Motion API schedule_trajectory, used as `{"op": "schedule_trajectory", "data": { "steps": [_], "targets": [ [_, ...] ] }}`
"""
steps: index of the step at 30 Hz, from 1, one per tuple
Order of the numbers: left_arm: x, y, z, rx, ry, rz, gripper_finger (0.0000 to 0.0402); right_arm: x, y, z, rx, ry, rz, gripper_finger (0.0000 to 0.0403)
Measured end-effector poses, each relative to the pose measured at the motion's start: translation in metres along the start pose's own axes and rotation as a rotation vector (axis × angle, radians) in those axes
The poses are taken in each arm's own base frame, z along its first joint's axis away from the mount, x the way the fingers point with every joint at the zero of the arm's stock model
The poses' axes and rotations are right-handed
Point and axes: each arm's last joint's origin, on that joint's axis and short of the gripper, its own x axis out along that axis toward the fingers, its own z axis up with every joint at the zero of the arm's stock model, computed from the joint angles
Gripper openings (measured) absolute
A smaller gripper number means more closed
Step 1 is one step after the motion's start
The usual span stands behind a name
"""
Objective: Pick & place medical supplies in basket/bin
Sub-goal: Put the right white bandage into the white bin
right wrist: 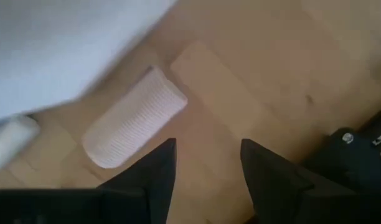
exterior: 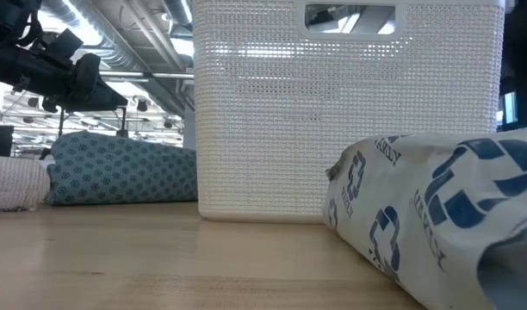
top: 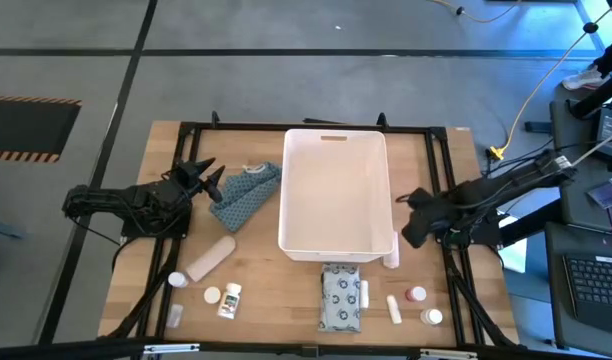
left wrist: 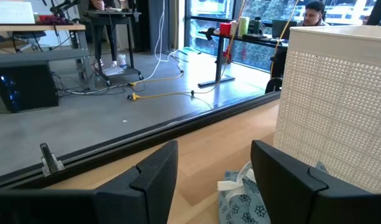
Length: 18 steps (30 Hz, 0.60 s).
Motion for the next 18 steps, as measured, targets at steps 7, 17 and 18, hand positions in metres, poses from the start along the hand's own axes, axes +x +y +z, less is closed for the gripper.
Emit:
{"op": "schedule_trajectory", "data": {
  "steps": [7,17,18],
  "targets": [
    [0.000,0.000,0.000,0.000,0.000,0.000,0.0196,0.029,0.001,-0.011,-0.033,0.019,0.023,0.0182],
    [0.000,0.000,0.000,0.000,0.000,0.000,0.0196,0.050,0.011,-0.012,-0.072,-0.003,0.181,0.0265],
    [0.000,0.000,0.000,0.000,0.000,0.000,0.0196,0.052,0.010,-0.013,-0.071,-0.003,0.180,0.0277]
  ]
}}
